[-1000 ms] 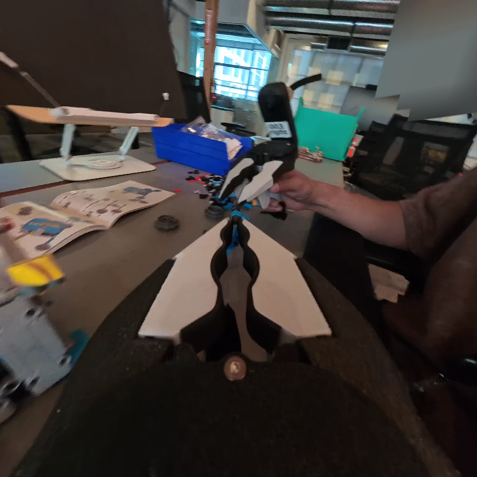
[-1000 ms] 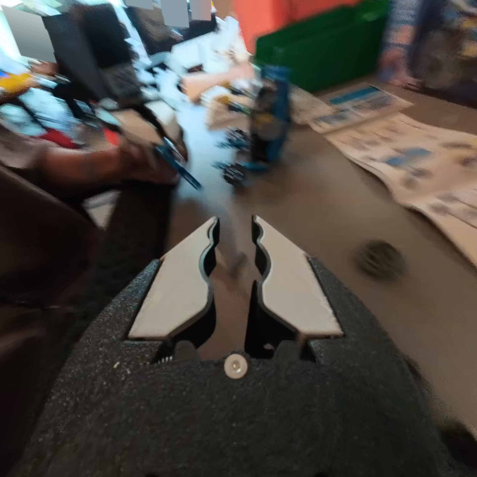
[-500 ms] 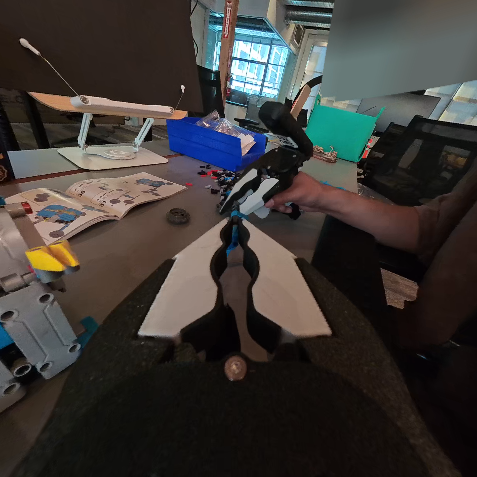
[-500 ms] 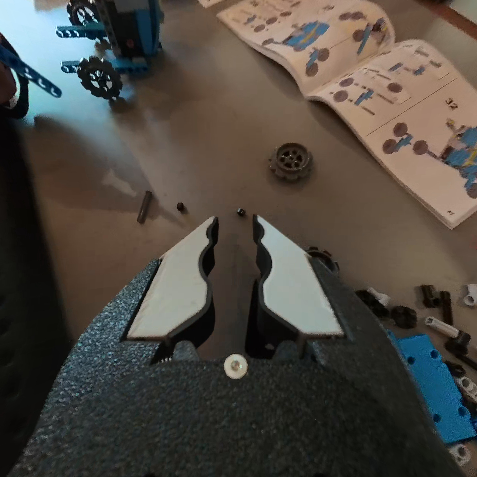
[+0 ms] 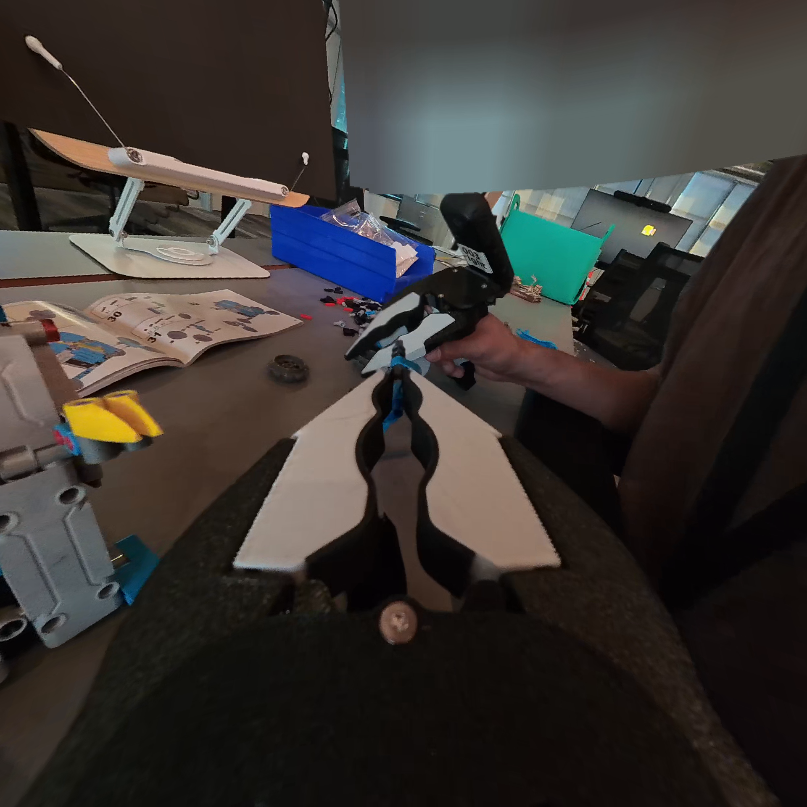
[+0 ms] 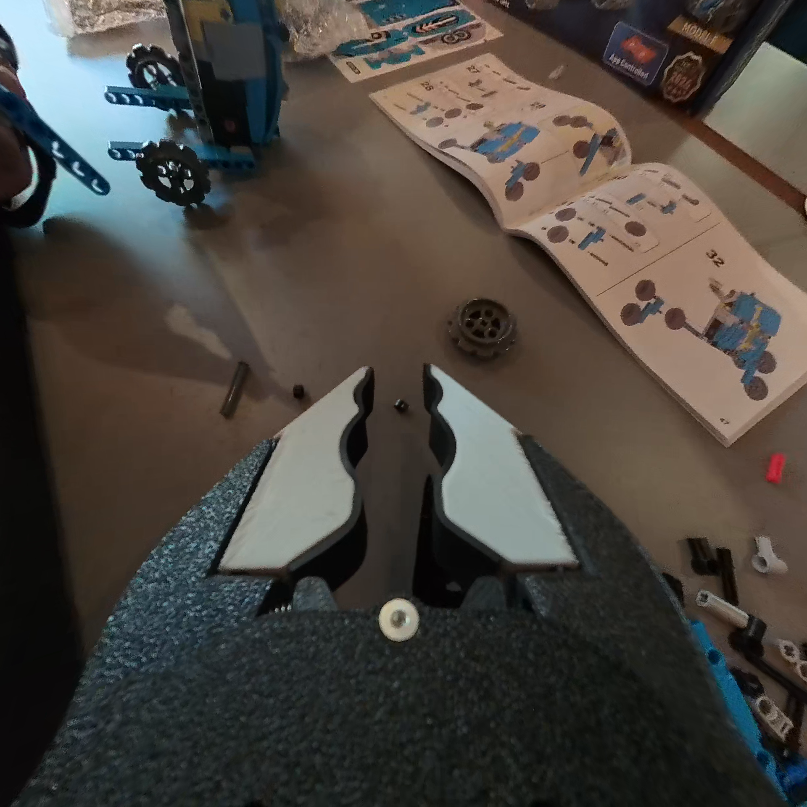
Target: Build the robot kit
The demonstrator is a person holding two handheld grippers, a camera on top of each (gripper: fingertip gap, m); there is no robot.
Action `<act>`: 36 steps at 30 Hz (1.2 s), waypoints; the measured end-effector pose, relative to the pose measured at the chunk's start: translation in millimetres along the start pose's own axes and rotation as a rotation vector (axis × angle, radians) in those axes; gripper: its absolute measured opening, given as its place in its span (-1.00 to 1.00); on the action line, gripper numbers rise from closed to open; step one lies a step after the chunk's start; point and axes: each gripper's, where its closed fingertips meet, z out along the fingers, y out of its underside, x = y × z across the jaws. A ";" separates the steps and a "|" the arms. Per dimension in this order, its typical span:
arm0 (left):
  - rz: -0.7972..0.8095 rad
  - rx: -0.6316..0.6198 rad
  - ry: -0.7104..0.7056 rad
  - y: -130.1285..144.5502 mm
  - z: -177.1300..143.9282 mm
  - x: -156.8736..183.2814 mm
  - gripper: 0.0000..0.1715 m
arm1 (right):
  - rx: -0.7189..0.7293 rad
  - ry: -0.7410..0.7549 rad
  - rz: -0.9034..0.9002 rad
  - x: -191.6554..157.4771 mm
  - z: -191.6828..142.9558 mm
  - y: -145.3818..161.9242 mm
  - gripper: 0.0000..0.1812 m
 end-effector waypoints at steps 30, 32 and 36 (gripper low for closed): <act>0.093 -0.006 -0.028 0.8 -0.4 5.3 -0.96 | -0.214 -0.009 0.145 46.4 56.1 2.0 -0.47; 0.120 -0.027 -0.022 4.1 1.8 8.4 -0.96 | -0.214 0.002 0.135 47.9 56.7 2.6 -0.49; 0.155 -0.052 -0.020 8.5 4.7 10.4 -0.96 | -0.222 0.013 0.129 48.9 56.7 3.4 -0.55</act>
